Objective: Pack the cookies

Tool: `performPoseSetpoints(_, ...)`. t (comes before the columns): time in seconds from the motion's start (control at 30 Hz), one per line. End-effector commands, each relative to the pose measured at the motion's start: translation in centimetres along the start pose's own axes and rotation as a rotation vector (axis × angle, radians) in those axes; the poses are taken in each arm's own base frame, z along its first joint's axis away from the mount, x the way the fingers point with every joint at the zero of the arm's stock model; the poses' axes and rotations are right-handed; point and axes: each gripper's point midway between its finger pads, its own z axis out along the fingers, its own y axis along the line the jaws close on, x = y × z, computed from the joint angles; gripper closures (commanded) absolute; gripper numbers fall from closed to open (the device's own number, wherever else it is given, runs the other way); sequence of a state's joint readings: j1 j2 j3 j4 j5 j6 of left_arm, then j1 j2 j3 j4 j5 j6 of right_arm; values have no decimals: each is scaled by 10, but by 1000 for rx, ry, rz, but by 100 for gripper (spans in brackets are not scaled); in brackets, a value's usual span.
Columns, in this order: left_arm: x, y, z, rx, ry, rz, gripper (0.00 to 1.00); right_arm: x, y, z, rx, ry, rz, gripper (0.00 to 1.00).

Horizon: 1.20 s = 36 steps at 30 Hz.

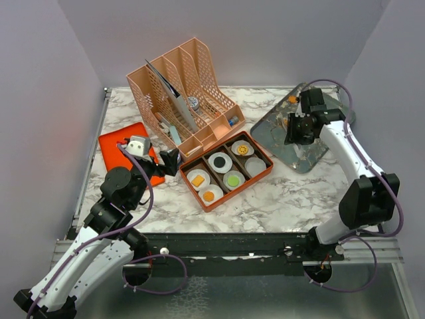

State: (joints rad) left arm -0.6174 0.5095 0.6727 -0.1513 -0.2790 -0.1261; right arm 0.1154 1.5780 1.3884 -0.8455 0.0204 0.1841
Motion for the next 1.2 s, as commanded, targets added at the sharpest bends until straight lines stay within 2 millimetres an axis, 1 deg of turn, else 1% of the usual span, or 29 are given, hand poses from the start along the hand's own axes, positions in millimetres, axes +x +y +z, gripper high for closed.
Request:
performPoseSetpoints(0.0,-2,-2,1,12,-12,-5,1,22,23,-34,-23,17,-58,87)
performPoseSetpoints(0.1,-2,-2,1,10,-12,-5,1,37,33,-52,-37,27,-91,87)
performPoseSetpoints(0.23,-1,-2,1,8,-10,-4,1,58,49,-70,-84,52,-125,87)
performPoseSetpoints(0.37,-1,-1,2,5,-8,-4,1,77,62,-83,-112,84,-167,87)
performPoseSetpoints(0.47,0,-1,2,1,-7,-3,1,92,75,-87,-147,107,-202,87)
performPoseSetpoints(0.63,2,2,4,-14,2,1,1,117,87,-84,-156,167,-245,86)
performPoseSetpoints(0.9,5,3,6,-21,10,4,1,140,89,-77,-155,215,-268,85)
performPoseSetpoints(1.0,5,3,6,-20,12,5,1,144,89,-72,-150,223,-271,85)
performPoseSetpoints(1.17,5,4,6,-23,11,4,1,141,95,-63,-160,210,-269,82)
